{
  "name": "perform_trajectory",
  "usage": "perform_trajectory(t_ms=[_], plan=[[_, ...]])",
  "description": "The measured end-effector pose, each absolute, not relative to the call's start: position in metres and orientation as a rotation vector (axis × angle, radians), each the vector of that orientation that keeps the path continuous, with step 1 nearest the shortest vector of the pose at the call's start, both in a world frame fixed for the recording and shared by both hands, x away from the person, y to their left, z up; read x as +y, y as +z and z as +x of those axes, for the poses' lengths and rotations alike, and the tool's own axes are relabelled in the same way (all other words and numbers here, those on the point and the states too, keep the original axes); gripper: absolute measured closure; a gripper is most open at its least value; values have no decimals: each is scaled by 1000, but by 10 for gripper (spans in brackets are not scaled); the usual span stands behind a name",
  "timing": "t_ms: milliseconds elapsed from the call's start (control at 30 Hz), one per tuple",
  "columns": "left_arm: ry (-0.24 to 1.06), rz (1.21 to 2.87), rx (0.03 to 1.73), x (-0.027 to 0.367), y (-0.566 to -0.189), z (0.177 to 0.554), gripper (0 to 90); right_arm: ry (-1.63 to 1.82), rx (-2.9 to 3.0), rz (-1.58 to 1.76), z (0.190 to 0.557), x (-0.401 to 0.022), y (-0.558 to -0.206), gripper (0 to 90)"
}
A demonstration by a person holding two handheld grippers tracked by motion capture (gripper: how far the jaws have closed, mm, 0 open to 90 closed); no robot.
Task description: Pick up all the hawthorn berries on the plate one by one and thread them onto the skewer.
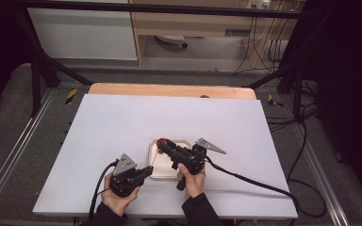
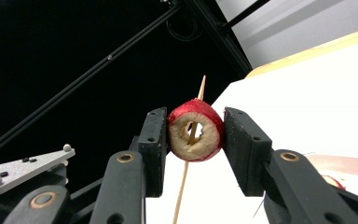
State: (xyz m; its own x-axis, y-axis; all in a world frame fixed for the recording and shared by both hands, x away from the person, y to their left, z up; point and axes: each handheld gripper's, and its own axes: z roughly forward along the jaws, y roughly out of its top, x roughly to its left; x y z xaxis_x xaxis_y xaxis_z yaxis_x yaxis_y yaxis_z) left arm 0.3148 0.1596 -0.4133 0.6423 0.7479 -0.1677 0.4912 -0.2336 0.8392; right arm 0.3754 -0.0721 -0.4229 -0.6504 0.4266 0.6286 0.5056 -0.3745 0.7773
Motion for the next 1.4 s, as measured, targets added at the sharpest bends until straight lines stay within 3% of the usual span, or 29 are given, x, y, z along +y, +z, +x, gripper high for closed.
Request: perform_trajectory(t_ms=[1167, 1400], plan=[[363, 1908, 957, 158, -414, 322, 886, -2009, -1798, -1279, 358, -58, -448, 608], [369, 1905, 961, 166, -414, 321, 886, -2036, -1952, -1267, 360, -68, -432, 330]])
